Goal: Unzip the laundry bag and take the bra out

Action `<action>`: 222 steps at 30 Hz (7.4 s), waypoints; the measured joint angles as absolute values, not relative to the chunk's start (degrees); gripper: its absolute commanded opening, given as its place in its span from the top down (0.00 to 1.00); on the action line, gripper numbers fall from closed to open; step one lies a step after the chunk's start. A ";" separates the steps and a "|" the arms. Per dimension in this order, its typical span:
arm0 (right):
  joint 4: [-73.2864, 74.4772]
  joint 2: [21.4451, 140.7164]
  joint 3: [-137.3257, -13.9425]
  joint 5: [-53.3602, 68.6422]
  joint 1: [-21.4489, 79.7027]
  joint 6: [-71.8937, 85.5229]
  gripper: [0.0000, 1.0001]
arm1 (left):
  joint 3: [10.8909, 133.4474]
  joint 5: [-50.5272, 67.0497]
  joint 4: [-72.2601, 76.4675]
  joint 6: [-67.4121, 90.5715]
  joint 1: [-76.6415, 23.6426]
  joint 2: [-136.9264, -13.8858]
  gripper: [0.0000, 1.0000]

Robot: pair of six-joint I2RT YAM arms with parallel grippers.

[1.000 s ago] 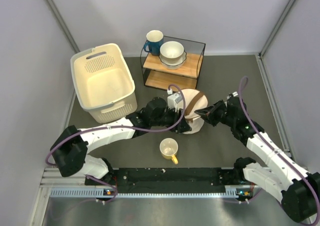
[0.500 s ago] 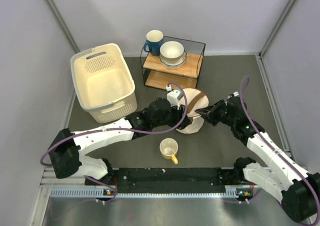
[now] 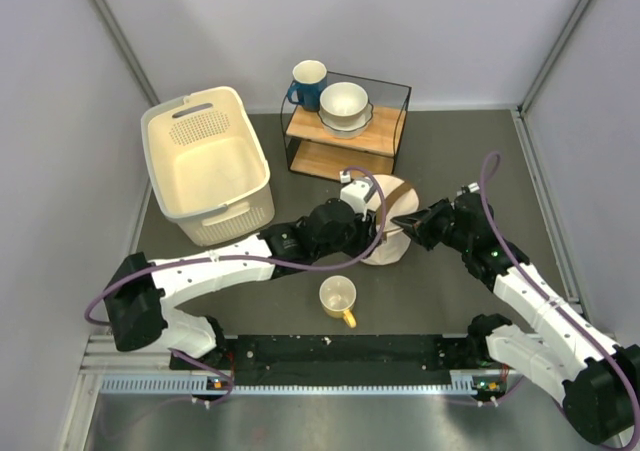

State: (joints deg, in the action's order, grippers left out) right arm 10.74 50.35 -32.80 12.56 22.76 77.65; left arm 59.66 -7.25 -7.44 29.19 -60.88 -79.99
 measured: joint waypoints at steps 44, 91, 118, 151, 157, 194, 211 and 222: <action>10.22 50.17 -32.77 12.25 22.76 77.78 1.00 | 62.04 -22.92 -10.13 29.85 -66.43 -82.87 1.00; 20.32 38.68 -23.70 20.71 19.27 71.11 0.20 | 57.69 -8.62 -15.33 35.48 -64.99 -78.15 1.00; 25.02 61.56 -40.88 39.11 8.75 40.73 0.36 | 57.69 -8.71 -16.69 24.05 -54.54 -74.65 1.00; 18.22 41.39 -26.41 24.67 19.16 69.38 1.00 | 65.69 0.84 -22.65 36.82 -65.65 -83.02 1.00; 12.82 47.68 -27.14 25.45 19.66 68.60 1.00 | 65.69 -1.67 -25.54 35.57 -64.88 -82.78 1.00; 26.15 57.34 -38.98 39.16 12.56 33.15 0.60 | 61.73 4.03 -24.25 23.86 -44.75 -78.59 1.00; 37.54 39.94 -40.82 30.04 12.47 42.33 0.04 | 57.54 6.33 -26.48 32.82 -50.19 -75.92 1.00; 26.30 42.46 -30.98 27.88 21.71 55.46 1.00 | 58.50 7.05 -26.74 36.14 -58.24 -77.67 1.00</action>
State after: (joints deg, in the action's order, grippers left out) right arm 26.30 42.46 -30.98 27.88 21.71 55.46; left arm 58.50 7.05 -26.74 36.14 -58.24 -77.67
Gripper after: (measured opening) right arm 0.506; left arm 0.008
